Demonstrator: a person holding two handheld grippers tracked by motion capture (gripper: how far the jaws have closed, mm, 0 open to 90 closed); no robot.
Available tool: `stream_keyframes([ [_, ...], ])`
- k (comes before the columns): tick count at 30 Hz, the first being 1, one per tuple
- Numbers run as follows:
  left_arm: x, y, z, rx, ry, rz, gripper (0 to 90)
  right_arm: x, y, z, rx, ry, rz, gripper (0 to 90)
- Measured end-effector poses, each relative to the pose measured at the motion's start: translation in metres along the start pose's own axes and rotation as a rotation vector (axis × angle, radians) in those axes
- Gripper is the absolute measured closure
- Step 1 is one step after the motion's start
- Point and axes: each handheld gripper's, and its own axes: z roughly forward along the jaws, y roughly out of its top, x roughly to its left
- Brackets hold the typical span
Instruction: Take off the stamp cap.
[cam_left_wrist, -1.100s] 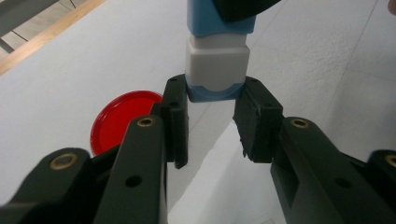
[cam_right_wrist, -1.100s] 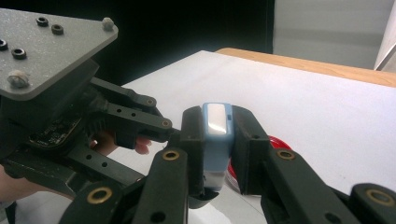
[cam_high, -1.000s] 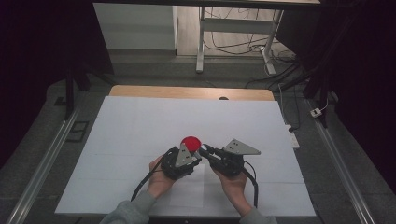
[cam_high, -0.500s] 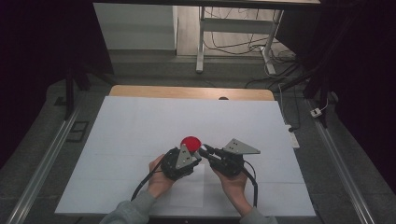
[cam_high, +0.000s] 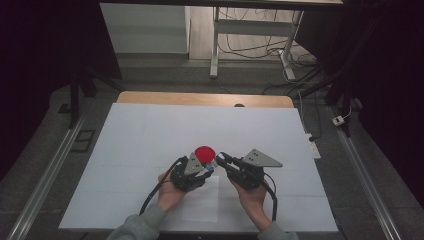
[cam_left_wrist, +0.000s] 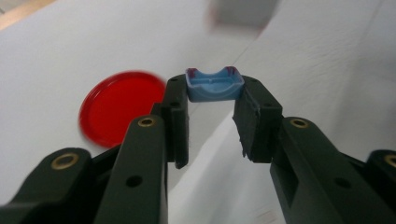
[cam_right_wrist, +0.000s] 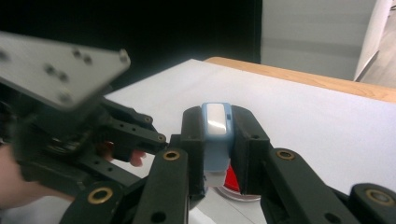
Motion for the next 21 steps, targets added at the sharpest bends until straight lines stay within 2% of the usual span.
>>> stream_keyframes([
  [4,-0.001,0.002,-0.002,-0.014,0.001,0.016,66.6,-0.003,0.001,-0.002,-0.009,-0.005,0.011,75.6],
  [11,0.001,0.002,-0.006,-0.025,0.001,0.014,66.4,-0.003,0.0,-0.002,-0.01,-0.003,0.01,75.5],
  [21,0.015,-0.003,-0.027,-0.035,0.019,0.006,66.2,-0.006,0.0,-0.002,-0.01,-0.004,0.009,75.4],
])
